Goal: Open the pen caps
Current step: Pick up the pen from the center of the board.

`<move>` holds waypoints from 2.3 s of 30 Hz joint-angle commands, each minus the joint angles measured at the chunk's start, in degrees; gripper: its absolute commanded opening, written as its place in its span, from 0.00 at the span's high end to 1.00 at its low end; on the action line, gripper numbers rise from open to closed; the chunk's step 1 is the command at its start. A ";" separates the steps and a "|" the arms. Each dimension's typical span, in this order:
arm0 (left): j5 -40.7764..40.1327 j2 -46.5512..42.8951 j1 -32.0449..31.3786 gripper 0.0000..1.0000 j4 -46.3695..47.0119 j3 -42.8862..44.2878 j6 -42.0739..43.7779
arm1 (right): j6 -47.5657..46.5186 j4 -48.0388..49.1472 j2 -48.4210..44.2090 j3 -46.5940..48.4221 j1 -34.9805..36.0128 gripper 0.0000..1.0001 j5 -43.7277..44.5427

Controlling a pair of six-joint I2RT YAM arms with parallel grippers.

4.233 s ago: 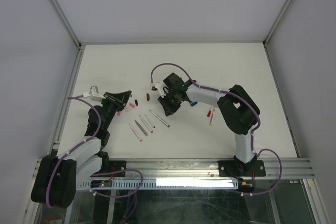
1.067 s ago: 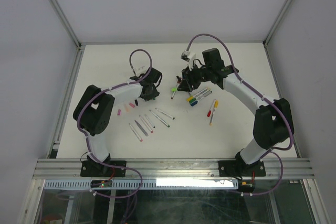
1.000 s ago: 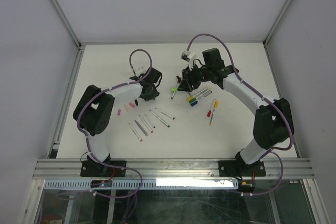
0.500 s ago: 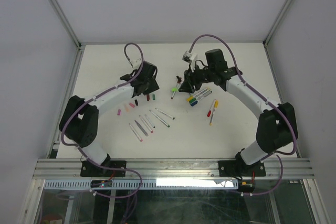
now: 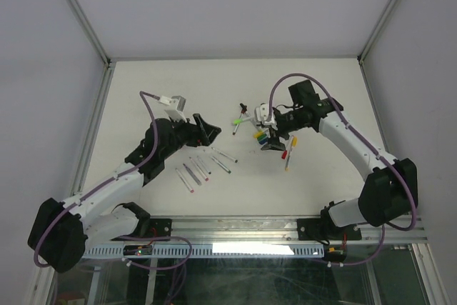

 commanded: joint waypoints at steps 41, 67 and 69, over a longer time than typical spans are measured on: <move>3.52 -0.36 -3.17 0.05 47.18 -22.01 5.25 | -45.94 -13.07 25.76 4.60 -4.63 0.75 32.21; -1.20 -7.06 -2.91 0.01 50.14 -26.43 -11.92 | -11.97 -6.22 12.44 1.39 -0.31 1.00 5.87; -1.77 -7.26 -2.88 0.01 50.49 -26.41 -15.09 | -5.43 -5.96 11.69 3.06 0.16 1.00 4.92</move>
